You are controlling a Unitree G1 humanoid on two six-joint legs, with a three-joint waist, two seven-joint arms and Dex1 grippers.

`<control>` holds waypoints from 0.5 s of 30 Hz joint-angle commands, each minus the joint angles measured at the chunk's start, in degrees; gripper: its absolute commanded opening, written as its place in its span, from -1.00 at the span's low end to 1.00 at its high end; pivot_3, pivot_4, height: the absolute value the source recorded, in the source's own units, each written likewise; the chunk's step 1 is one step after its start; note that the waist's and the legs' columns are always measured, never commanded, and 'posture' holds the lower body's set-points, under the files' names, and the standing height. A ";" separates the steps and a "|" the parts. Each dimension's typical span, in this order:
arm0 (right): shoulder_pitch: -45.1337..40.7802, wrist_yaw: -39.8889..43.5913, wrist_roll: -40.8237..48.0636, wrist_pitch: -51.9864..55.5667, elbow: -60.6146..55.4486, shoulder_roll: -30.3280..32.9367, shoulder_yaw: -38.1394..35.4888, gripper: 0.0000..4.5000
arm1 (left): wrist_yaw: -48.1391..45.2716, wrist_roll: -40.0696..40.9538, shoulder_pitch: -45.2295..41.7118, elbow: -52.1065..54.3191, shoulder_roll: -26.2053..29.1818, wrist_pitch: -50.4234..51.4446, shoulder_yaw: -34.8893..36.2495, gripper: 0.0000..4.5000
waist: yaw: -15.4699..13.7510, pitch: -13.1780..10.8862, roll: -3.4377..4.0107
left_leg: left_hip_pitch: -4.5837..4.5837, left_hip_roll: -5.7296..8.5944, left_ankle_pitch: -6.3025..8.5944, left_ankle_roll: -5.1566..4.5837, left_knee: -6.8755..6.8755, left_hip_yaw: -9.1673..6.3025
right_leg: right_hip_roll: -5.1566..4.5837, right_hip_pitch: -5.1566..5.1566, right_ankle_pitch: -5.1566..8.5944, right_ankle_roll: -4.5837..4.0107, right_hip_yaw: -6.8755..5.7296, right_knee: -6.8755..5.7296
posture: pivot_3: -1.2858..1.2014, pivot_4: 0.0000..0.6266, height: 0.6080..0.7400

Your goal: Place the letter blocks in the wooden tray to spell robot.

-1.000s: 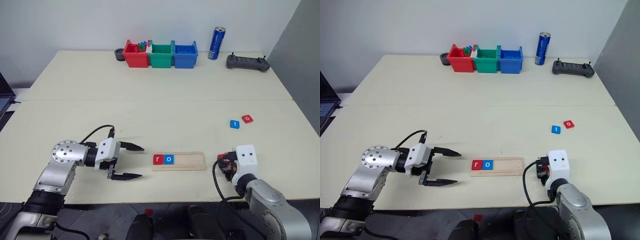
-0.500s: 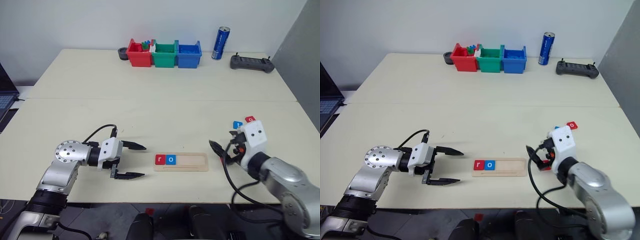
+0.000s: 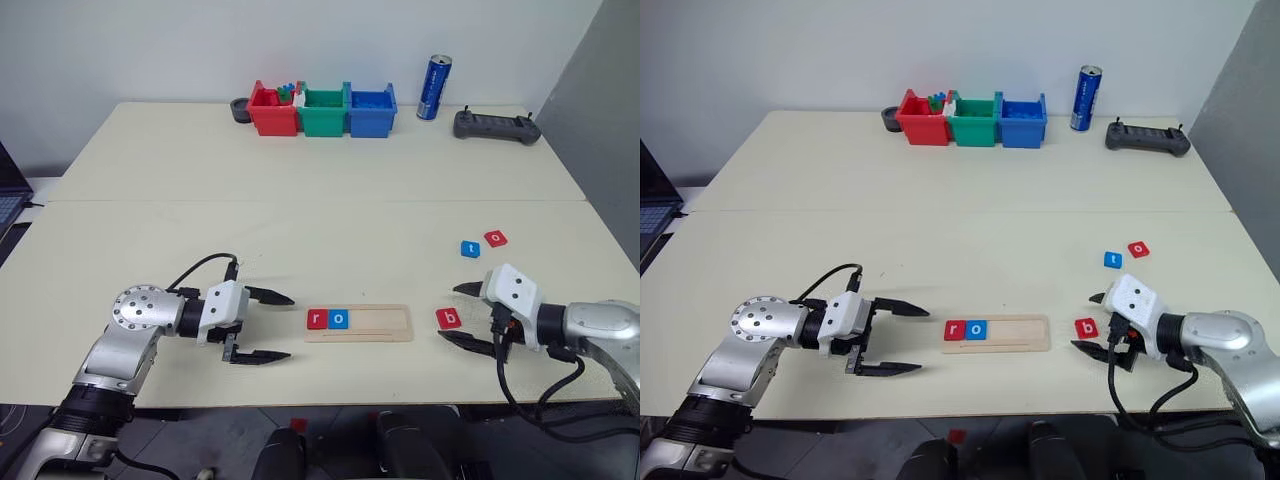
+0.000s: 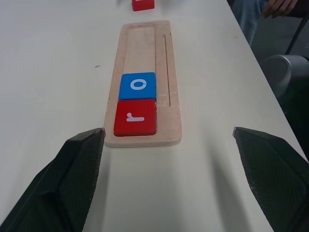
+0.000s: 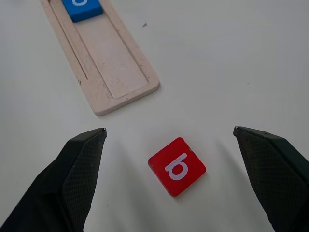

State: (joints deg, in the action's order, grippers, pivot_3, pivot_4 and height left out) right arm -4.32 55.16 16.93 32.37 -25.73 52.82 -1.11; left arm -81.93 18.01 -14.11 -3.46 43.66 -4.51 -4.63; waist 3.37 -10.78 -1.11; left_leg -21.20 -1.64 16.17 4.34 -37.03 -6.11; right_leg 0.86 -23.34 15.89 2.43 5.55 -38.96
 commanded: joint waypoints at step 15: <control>-11.58 10.86 -5.69 -9.16 19.50 -0.20 11.46 0.60 | 0.34 -0.13 0.32 1.41 0.71 -1.19 0.38 1.00 | -0.06 -0.01 -0.01 | 0.07 0.00 0.00 0.00 0.01 -0.01 | -0.01 0.03 -0.11 -0.19 0.00 -0.02 | 0.03 -0.52 1.00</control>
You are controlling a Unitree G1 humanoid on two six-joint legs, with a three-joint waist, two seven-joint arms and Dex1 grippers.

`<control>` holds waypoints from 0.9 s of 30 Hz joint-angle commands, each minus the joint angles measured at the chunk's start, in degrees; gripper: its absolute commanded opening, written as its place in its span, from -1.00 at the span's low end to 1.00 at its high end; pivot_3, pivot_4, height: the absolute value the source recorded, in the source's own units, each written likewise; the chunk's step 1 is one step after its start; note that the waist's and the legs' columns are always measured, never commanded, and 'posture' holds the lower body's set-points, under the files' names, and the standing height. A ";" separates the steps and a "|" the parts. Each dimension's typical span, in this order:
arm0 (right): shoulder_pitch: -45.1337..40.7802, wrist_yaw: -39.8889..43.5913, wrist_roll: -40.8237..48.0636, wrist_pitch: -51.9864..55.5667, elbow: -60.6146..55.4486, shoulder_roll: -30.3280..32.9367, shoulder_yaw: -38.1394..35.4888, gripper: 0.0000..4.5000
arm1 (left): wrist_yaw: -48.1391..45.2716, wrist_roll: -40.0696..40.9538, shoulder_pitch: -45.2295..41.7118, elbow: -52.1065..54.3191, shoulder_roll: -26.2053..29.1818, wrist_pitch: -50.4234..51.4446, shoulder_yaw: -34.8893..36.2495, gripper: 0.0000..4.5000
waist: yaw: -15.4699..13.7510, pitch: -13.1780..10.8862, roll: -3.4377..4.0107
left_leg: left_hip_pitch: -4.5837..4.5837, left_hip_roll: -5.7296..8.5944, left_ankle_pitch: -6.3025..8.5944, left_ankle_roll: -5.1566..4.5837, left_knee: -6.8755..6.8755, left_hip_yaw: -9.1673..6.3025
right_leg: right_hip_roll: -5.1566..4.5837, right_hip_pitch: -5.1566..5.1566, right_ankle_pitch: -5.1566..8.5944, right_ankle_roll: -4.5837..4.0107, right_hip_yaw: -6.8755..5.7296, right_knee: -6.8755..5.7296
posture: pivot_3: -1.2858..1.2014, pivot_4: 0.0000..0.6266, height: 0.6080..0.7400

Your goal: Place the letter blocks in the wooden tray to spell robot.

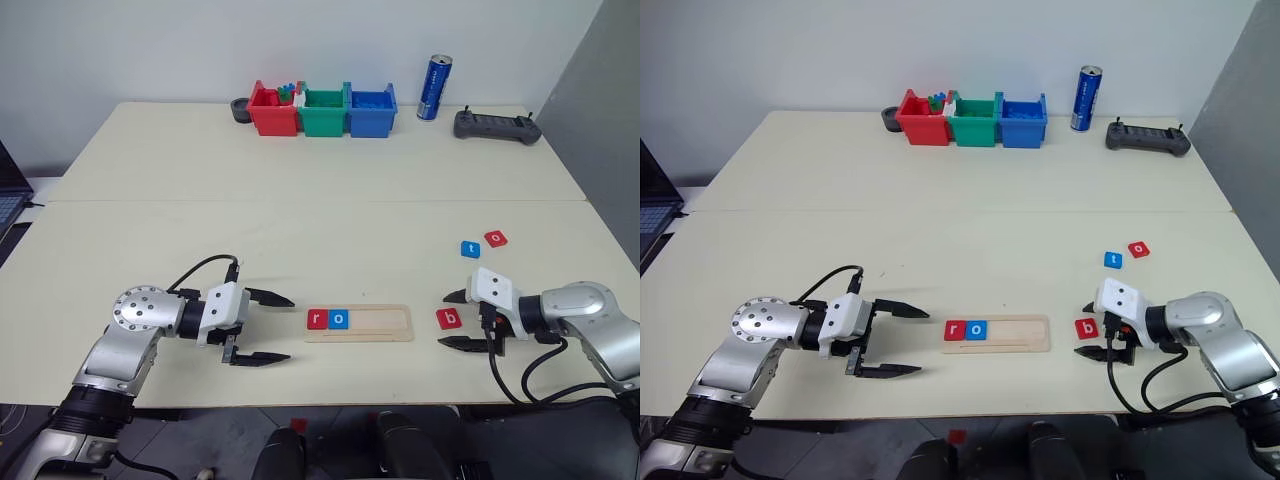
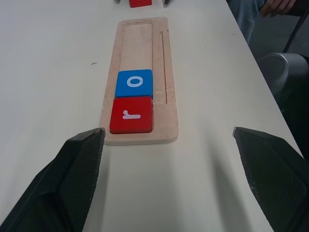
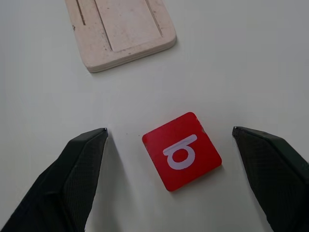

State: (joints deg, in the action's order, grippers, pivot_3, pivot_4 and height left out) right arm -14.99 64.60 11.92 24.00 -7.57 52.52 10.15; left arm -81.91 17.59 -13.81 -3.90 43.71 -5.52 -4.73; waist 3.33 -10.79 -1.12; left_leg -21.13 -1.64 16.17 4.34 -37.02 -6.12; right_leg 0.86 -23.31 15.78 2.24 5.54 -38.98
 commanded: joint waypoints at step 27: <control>-12.87 -11.05 -1.98 17.65 -16.60 -14.43 14.02 -0.38 | 4.18 -1.28 -2.15 6.23 1.33 4.98 0.17 1.00 | -0.02 -0.01 0.01 | 0.02 -0.01 0.00 0.01 0.01 -0.05 | 0.01 0.02 -0.01 -0.02 -0.04 -0.02 | 0.03 -0.52 1.00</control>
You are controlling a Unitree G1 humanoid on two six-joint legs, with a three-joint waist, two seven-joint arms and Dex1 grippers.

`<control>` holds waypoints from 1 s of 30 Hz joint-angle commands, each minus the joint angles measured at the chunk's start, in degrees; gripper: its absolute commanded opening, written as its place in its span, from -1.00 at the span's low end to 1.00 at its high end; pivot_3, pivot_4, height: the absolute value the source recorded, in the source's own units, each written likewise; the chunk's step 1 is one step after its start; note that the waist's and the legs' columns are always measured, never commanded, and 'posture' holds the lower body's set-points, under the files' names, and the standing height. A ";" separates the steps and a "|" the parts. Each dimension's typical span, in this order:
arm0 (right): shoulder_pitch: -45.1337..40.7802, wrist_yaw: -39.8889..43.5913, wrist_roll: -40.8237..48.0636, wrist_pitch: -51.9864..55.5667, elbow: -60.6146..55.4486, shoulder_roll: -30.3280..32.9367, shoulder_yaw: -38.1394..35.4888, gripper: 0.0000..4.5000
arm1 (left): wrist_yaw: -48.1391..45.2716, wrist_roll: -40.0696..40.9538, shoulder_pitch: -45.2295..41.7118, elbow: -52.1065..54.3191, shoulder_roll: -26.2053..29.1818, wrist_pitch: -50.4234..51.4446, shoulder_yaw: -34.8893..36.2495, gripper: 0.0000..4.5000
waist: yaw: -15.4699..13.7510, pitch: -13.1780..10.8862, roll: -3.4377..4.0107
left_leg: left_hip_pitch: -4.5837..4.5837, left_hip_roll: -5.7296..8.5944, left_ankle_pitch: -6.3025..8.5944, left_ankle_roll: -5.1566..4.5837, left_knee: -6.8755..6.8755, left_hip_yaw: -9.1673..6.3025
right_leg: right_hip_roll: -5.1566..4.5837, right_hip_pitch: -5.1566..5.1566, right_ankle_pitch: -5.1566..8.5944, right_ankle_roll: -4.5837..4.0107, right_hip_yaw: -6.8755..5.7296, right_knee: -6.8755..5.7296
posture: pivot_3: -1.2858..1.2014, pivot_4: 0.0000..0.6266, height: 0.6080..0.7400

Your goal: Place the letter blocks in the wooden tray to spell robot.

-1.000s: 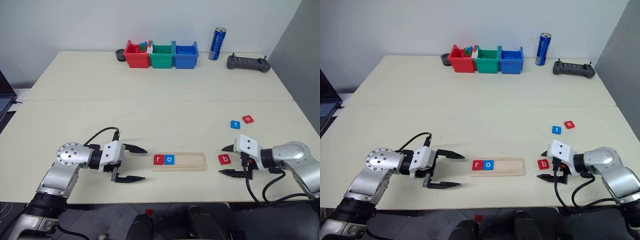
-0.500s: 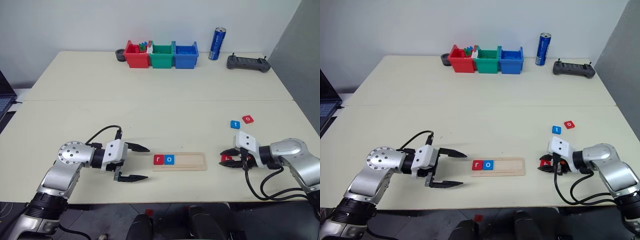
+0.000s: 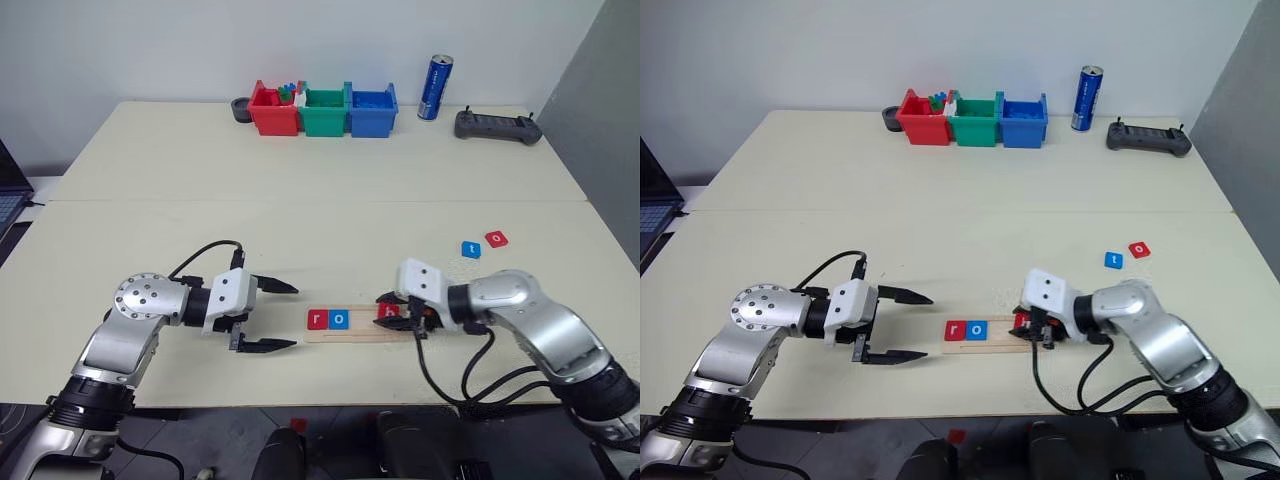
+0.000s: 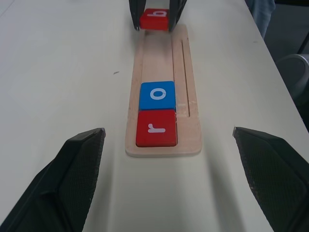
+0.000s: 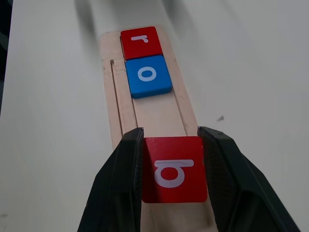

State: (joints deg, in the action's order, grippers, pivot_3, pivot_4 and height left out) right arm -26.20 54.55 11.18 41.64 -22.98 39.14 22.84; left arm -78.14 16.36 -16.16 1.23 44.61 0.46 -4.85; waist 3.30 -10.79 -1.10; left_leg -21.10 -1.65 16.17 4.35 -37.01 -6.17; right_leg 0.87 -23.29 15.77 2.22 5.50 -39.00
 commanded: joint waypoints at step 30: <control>-5.18 1.07 -1.89 -0.93 0.08 -5.12 0.75 0.98 | 3.12 0.34 -0.09 7.07 1.43 4.31 0.22 1.00 | 0.04 0.00 0.00 | 0.00 0.00 0.00 0.00 0.01 -0.03 | 0.00 0.00 0.00 0.00 -0.02 -0.01 | 0.03 -0.52 1.00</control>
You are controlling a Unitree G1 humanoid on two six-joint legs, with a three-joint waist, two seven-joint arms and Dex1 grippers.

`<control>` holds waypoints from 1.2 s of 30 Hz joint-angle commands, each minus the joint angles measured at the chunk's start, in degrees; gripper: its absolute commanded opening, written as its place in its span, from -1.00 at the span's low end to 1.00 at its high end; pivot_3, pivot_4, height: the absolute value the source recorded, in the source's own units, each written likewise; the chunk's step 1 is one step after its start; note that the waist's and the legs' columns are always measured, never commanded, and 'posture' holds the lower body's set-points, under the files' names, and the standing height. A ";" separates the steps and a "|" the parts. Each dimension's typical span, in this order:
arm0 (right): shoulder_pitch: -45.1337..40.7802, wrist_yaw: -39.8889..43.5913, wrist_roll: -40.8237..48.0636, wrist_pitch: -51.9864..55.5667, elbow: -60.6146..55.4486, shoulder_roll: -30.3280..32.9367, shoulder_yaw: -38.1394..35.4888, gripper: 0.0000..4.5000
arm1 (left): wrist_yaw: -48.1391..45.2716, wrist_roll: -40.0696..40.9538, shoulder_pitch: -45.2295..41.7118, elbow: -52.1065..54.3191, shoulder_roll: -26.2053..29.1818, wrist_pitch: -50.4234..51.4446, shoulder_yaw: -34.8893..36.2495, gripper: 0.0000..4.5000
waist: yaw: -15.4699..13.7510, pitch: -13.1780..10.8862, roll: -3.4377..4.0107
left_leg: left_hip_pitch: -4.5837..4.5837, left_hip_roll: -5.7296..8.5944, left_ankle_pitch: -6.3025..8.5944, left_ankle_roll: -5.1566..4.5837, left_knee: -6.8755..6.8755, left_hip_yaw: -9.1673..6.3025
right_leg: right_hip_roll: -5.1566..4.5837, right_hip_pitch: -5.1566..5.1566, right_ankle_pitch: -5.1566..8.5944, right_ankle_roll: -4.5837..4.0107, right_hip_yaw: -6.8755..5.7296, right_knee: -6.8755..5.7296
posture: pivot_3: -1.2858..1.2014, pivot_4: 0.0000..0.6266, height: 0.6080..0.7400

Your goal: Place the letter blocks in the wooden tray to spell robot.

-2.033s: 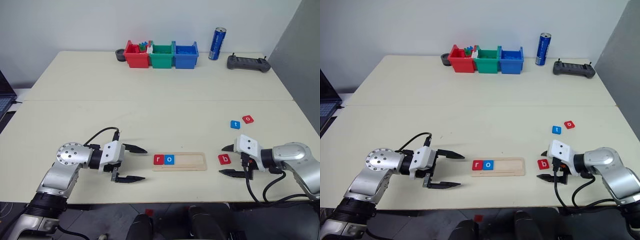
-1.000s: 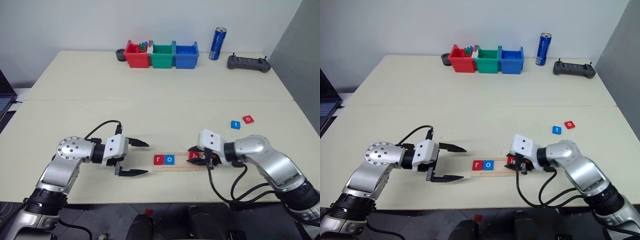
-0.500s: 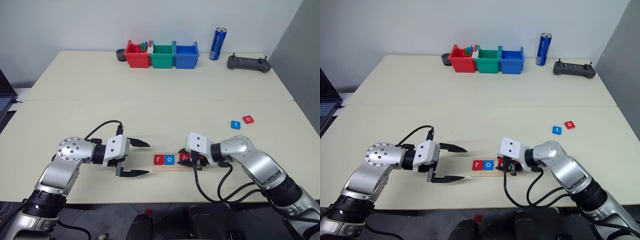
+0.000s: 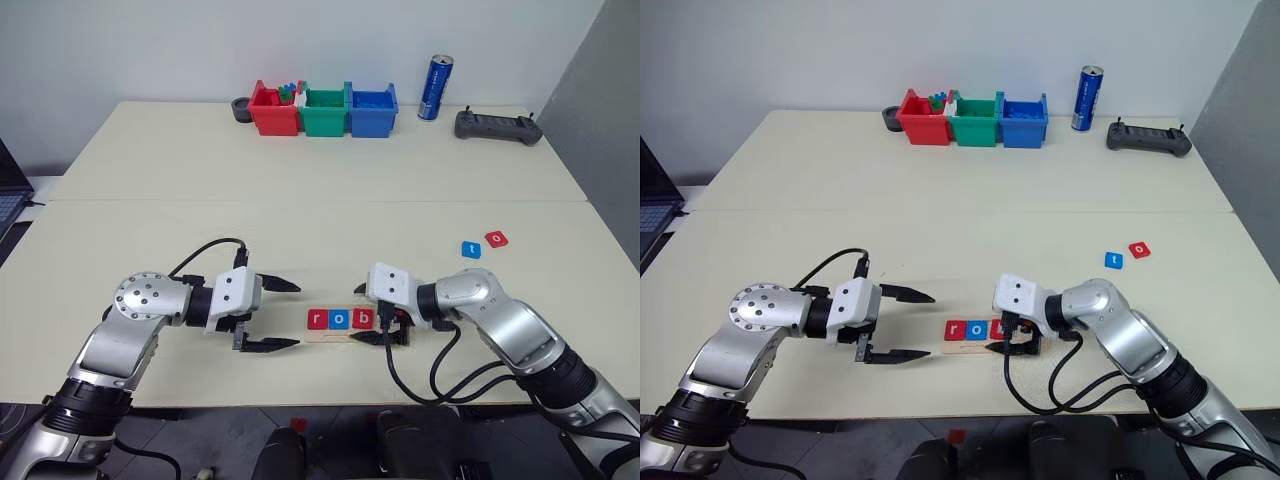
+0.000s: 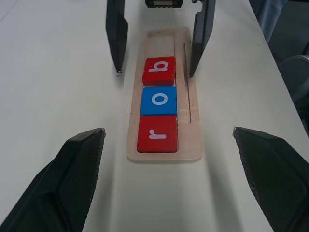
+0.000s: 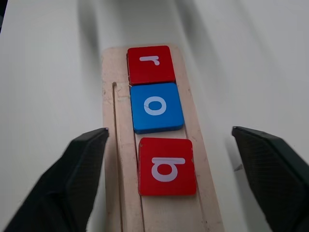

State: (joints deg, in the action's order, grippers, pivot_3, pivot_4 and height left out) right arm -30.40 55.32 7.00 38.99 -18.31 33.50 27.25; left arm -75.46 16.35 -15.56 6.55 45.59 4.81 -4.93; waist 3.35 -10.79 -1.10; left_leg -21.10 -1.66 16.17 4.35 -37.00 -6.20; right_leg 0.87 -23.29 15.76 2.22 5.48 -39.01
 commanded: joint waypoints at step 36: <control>2.24 -1.14 -3.14 1.04 -3.63 4.10 -0.49 -0.97 | 0.19 -0.84 -0.44 -4.00 -0.56 -5.90 0.17 1.00 | 0.03 0.00 0.00 | 0.00 0.00 0.00 0.00 0.00 0.02 | 0.00 0.00 0.04 0.06 0.00 0.01 | 0.03 -0.52 1.00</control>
State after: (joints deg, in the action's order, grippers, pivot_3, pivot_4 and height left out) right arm -27.16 54.55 4.09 40.70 -21.21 37.73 27.13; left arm -75.48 15.34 -15.63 2.31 44.98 0.12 -5.27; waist 3.37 -10.79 -1.10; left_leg -21.10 -1.66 16.17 4.35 -37.00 -6.19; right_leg 0.87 -23.29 15.80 2.28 5.48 -39.00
